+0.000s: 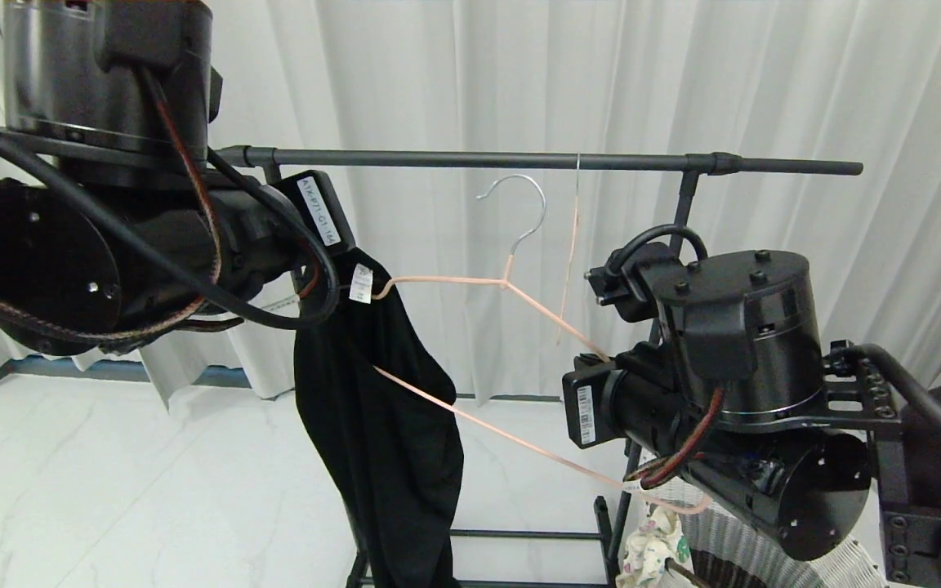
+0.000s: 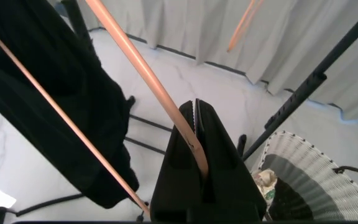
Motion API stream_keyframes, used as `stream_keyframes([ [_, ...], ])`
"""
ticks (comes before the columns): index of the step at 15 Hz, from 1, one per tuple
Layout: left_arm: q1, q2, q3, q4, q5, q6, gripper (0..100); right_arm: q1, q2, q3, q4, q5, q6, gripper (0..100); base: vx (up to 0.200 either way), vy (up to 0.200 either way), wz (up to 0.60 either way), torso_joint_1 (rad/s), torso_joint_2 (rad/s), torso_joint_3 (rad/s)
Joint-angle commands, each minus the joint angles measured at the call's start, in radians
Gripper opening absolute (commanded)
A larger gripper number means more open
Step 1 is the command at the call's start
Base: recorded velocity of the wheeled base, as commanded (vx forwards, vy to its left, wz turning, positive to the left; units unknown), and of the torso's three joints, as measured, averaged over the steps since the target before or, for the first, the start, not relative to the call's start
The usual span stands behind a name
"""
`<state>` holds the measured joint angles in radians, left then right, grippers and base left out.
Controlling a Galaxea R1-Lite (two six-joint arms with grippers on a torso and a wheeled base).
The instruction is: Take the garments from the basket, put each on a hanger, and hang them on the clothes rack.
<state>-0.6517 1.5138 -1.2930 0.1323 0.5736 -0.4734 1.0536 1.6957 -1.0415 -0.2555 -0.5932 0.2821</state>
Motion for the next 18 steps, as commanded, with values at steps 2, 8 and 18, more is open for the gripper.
stream_keyframes([
  [2, -0.106, 0.005, -0.009, 0.000, -0.001, -0.021, 0, 0.026, 0.024, -0.035, -0.004, 0.001, 0.003, 0, 0.000, 0.000, 0.00, 0.000, 0.00, 0.000],
  [8, -0.178, 0.016, -0.051, 0.000, -0.006, -0.031, 0, 0.065, 0.099, -0.117, -0.004, 0.001, 0.008, 0, 0.000, 0.000, 0.00, 0.000, 0.00, 0.000],
  [18, -0.194, -0.049, 0.018, 0.003, -0.035, 0.090, 0, 0.054, 0.134, -0.146, -0.005, -0.027, 0.049, 0, 0.000, 0.000, 0.00, 0.000, 0.00, 0.000],
])
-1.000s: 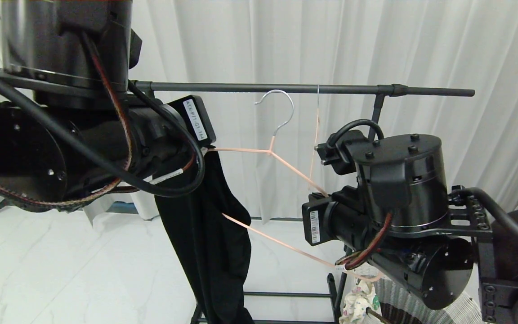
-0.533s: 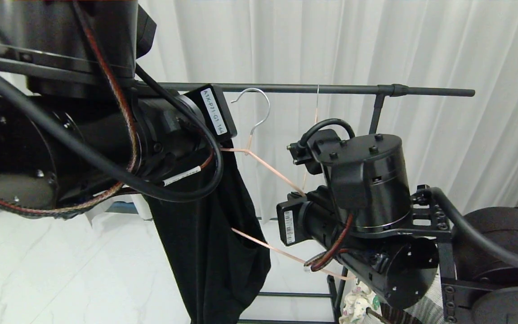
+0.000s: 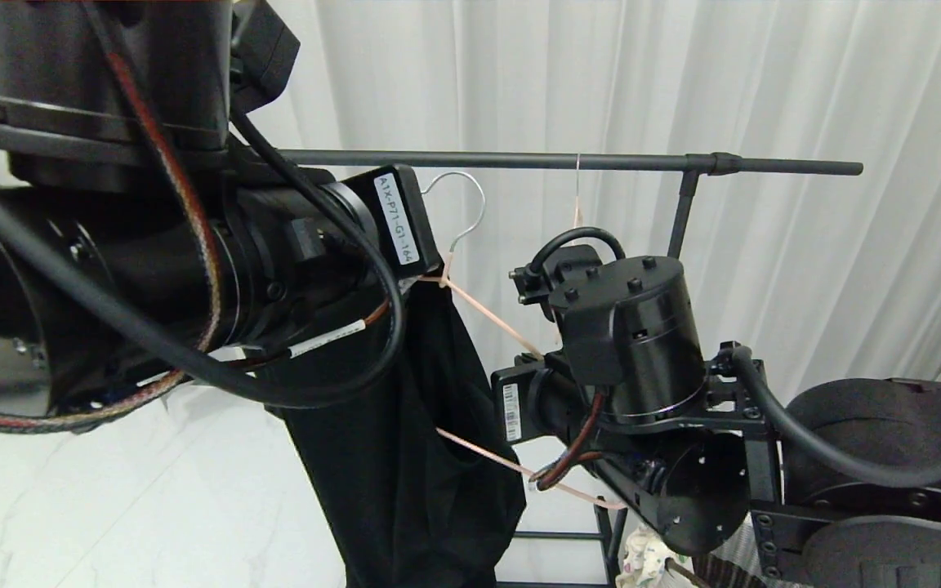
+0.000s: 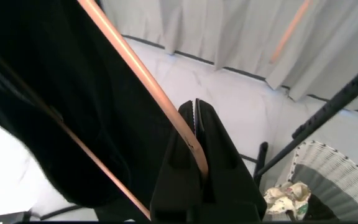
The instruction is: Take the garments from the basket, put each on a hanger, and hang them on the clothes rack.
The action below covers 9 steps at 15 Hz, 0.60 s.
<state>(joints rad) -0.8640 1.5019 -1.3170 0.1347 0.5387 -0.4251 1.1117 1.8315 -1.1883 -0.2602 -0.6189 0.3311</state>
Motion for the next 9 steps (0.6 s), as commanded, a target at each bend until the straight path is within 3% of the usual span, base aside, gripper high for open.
stream_keyframes([
  [1, 0.049, -0.060, 0.074, -0.001, -0.006, 0.115, 0, -0.013, -0.003, 0.003, -0.001, -0.018, 0.003, 0, 0.000, 0.000, 0.00, 0.000, 0.00, 0.000],
  [5, 0.086, -0.115, 0.099, -0.001, -0.068, 0.212, 0, -0.026, -0.005, 0.001, -0.004, -0.038, 0.006, 0, 0.000, 0.000, 0.00, 0.000, 0.00, 0.000],
  [8, 0.086, -0.126, 0.117, -0.001, -0.068, 0.226, 0, -0.027, -0.003, 0.006, -0.027, -0.093, 0.006, 0, 0.000, 0.000, 0.00, 0.000, 0.00, 0.000],
  [9, 0.086, -0.129, 0.116, -0.001, -0.068, 0.227, 100, -0.027, -0.005, 0.004, -0.033, -0.096, 0.006, 0, 0.000, 0.000, 0.00, 0.000, 0.00, 0.000],
])
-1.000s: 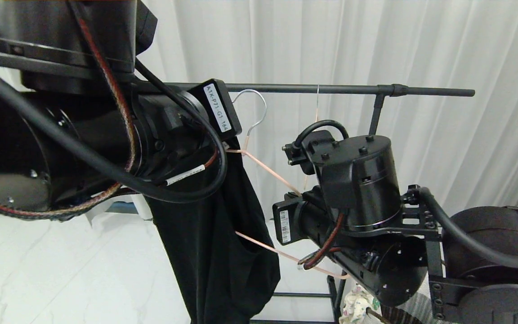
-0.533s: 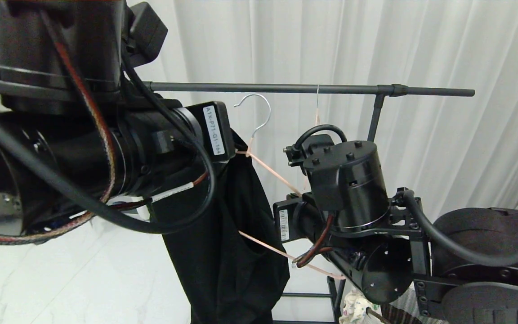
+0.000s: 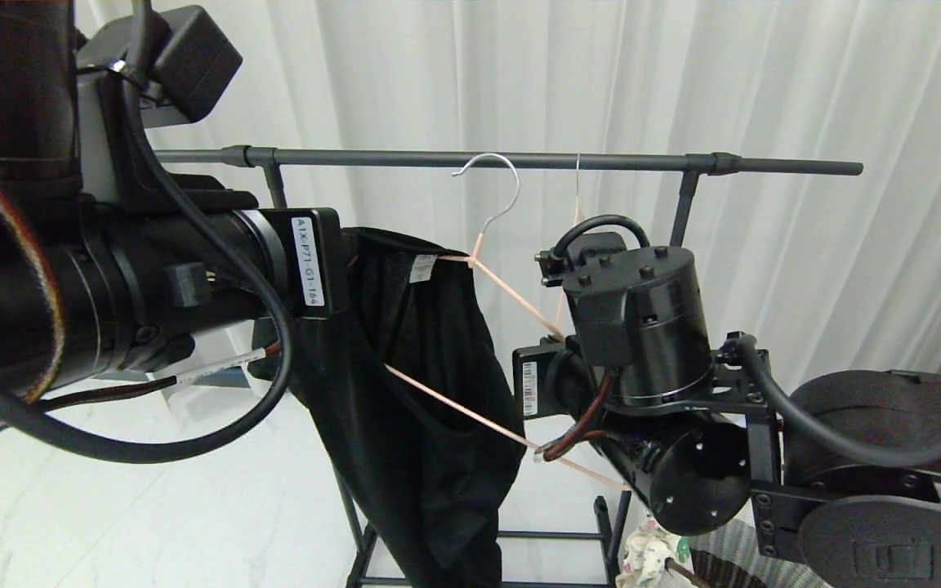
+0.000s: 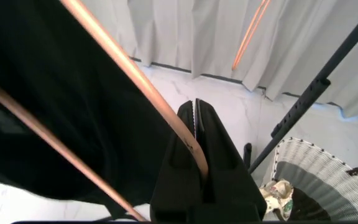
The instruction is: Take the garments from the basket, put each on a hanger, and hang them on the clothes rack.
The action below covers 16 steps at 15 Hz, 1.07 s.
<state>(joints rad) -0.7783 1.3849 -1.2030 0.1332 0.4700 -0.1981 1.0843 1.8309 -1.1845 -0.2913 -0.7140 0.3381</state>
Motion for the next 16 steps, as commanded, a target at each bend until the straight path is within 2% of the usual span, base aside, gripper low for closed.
stream_keyframes([
  [1, -0.001, -0.015, -0.001, 0.000, -0.001, 0.000, 100, 0.000, -0.004, 0.000, -0.014, -0.001, -0.004, 0, 0.000, 0.000, 0.00, 0.000, 0.00, 0.000],
  [2, -0.004, -0.024, -0.004, -0.001, -0.010, 0.000, 100, 0.000, -0.004, 0.000, -0.031, -0.012, -0.007, 0, 0.000, 0.000, 0.00, 0.000, 0.00, 0.000],
  [5, -0.032, -0.081, 0.002, -0.001, -0.128, 0.008, 100, 0.002, -0.002, 0.003, -0.063, -0.021, -0.013, 0, 0.000, 0.000, 0.00, 0.000, 0.00, 0.000],
  [7, -0.029, -0.110, 0.028, -0.001, -0.140, 0.020, 100, 0.000, -0.004, 0.017, -0.109, -0.027, -0.017, 0, 0.000, 0.000, 0.00, 0.000, 0.00, 0.000],
  [9, 0.005, -0.150, 0.091, 0.000, -0.143, 0.074, 100, 0.000, -0.022, 0.066, -0.174, -0.027, -0.065, 0, 0.000, 0.000, 0.00, 0.000, 0.00, 0.000],
  [10, 0.042, -0.191, 0.158, -0.001, -0.166, 0.155, 100, -0.009, -0.050, 0.141, -0.244, -0.015, -0.131, 0, 0.000, 0.000, 0.00, 0.000, 0.00, 0.000],
  [12, 0.106, -0.254, 0.241, -0.010, -0.289, 0.236, 100, -0.027, -0.116, 0.290, -0.364, 0.079, -0.222, 0, 0.000, 0.000, 0.00, 0.000, 0.00, 0.000],
  [13, 0.172, -0.297, 0.296, -0.032, -0.426, 0.295, 100, -0.053, -0.180, 0.425, -0.447, 0.191, -0.315, 0, 0.000, 0.000, 0.00, 0.000, 0.00, 0.000],
  [14, 0.221, -0.316, 0.330, -0.041, -0.513, 0.348, 100, -0.069, -0.213, 0.506, -0.508, 0.260, -0.373, 0, 0.000, 0.000, 0.00, 0.000, 0.00, 0.000],
  [16, 0.287, -0.322, 0.373, -0.044, -0.636, 0.447, 100, -0.076, -0.266, 0.635, -0.582, 0.324, -0.445, 0, 0.000, 0.000, 0.00, 0.000, 0.00, 0.000],
])
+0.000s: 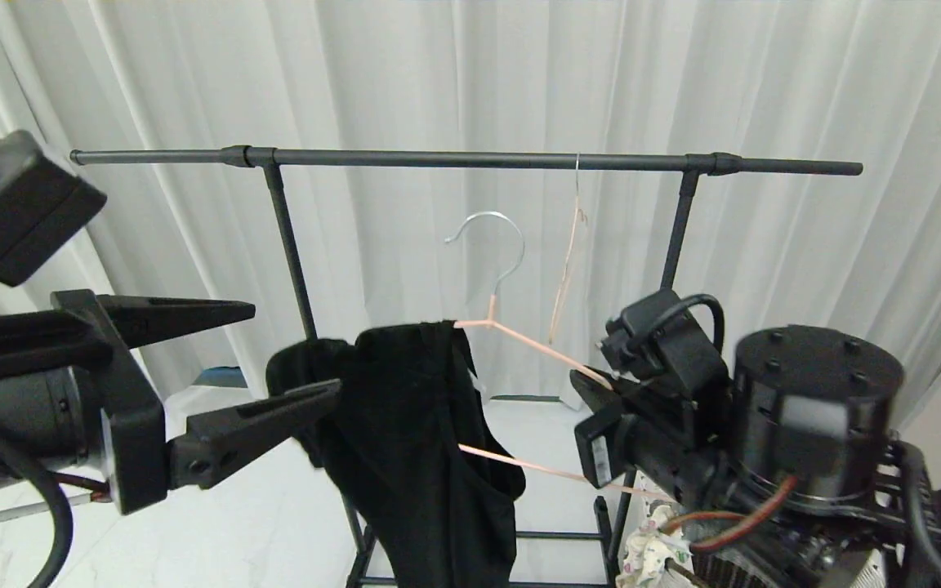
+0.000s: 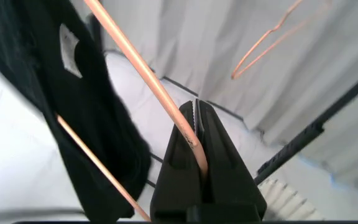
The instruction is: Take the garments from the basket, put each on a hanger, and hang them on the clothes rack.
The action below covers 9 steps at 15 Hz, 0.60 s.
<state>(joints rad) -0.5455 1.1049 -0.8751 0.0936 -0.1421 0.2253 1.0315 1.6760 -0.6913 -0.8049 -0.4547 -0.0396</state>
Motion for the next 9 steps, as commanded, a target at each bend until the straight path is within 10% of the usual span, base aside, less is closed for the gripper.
stream_keyframes([
  [1, 0.056, -0.043, 0.059, -0.005, -0.071, 0.057, 100, -0.019, -0.133, 0.182, -0.073, 0.070, -0.080, 0, 0.000, 0.000, 0.00, 0.000, 0.00, 0.000],
  [9, 0.036, 0.018, 0.136, -0.005, -0.211, 0.215, 100, 0.102, -0.154, 0.246, -0.175, 0.070, -0.161, 0, 0.000, 0.000, 0.00, 0.000, 0.00, 0.000],
])
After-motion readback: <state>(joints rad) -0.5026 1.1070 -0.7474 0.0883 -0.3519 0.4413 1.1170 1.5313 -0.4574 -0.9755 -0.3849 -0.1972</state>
